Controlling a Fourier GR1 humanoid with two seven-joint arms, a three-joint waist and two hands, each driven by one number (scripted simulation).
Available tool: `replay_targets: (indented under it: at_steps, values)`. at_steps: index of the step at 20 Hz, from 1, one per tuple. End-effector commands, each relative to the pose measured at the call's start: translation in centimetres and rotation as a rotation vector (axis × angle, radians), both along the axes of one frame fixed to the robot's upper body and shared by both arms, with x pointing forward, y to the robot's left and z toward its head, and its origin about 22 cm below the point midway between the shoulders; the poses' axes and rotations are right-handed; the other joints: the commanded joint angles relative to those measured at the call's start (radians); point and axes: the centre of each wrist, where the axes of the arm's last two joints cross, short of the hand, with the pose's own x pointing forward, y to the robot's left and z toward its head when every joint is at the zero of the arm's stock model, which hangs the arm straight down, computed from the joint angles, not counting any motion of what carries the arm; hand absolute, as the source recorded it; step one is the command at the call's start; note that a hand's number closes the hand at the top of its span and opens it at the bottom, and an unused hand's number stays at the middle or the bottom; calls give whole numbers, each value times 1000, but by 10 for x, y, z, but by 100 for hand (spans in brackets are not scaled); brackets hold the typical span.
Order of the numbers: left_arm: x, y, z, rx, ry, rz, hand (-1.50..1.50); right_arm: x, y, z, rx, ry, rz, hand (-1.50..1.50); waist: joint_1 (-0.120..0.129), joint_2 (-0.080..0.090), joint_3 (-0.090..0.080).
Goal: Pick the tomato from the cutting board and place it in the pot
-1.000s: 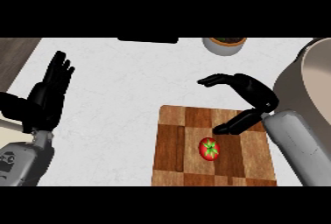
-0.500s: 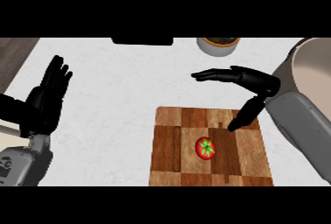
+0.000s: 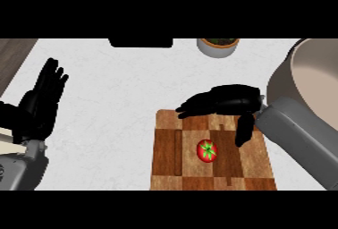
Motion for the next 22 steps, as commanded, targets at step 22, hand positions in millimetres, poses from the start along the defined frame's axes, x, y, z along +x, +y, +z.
replay_targets:
  at_steps: [22]
  values:
    - [-10,1,4,14,12,15,0,-41,13,-77,-219,-36,34,-150,-11,1,1]
